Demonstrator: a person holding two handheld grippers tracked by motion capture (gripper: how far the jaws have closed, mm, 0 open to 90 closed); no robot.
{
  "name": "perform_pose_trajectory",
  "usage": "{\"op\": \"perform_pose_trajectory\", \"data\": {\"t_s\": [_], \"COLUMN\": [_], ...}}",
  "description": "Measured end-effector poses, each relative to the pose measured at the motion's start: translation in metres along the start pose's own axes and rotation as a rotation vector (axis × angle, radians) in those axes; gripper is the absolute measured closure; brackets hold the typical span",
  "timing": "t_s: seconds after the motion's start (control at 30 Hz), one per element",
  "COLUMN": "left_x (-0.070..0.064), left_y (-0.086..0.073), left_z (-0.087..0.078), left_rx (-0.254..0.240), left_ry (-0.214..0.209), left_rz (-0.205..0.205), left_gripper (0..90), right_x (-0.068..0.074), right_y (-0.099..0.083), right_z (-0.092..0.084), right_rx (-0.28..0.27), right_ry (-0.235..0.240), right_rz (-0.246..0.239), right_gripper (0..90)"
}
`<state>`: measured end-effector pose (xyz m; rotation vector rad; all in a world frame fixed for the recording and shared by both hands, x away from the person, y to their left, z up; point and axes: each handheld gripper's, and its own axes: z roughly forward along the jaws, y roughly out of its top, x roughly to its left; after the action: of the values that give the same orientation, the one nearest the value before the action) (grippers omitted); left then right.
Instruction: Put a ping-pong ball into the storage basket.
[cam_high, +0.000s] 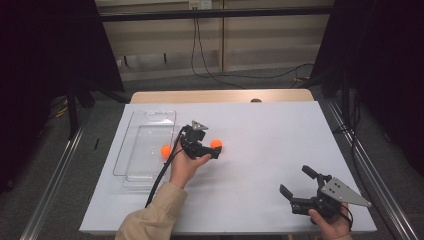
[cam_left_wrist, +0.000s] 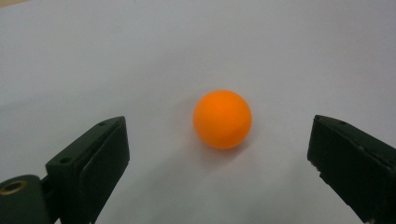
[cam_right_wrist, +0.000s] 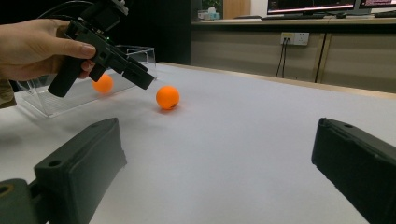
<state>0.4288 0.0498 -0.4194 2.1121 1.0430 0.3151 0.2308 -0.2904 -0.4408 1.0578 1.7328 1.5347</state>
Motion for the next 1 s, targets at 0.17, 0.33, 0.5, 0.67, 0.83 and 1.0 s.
{"op": "perform_pose_trajectory", "data": {"t_s": [0.17, 0.33, 0.5, 0.67, 0.83, 1.0], "left_x": [0.000, 0.000, 0.000, 0.000, 0.000, 0.002], "left_y": [0.000, 0.000, 0.000, 0.000, 0.000, -0.001], "left_z": [0.003, 0.005, 0.007, 0.010, 0.013, 0.017], "left_rx": [0.005, 0.001, -0.003, -0.002, -0.004, 0.004], "left_ry": [0.000, 0.000, 0.001, 0.001, 0.001, 0.008], "left_rz": [0.005, 0.008, 0.009, 0.012, 0.018, 0.024], "left_gripper": [5.6, 5.6, 5.6, 5.8, 6.1, 6.1], "right_x": [0.000, 0.000, 0.000, 0.000, 0.000, 0.000], "right_y": [0.000, 0.000, 0.000, 0.000, 0.000, 0.000], "right_z": [0.000, 0.000, 0.000, 0.000, 0.000, 0.000], "right_rx": [-0.001, -0.001, -0.001, -0.001, -0.001, -0.001], "right_ry": [0.000, 0.001, 0.003, 0.003, 0.005, 0.006], "right_rz": [0.000, 0.002, 0.001, 0.002, 0.001, 0.001], "right_gripper": [1.6, 1.6, 1.6, 1.6, 1.6, 1.7]}}
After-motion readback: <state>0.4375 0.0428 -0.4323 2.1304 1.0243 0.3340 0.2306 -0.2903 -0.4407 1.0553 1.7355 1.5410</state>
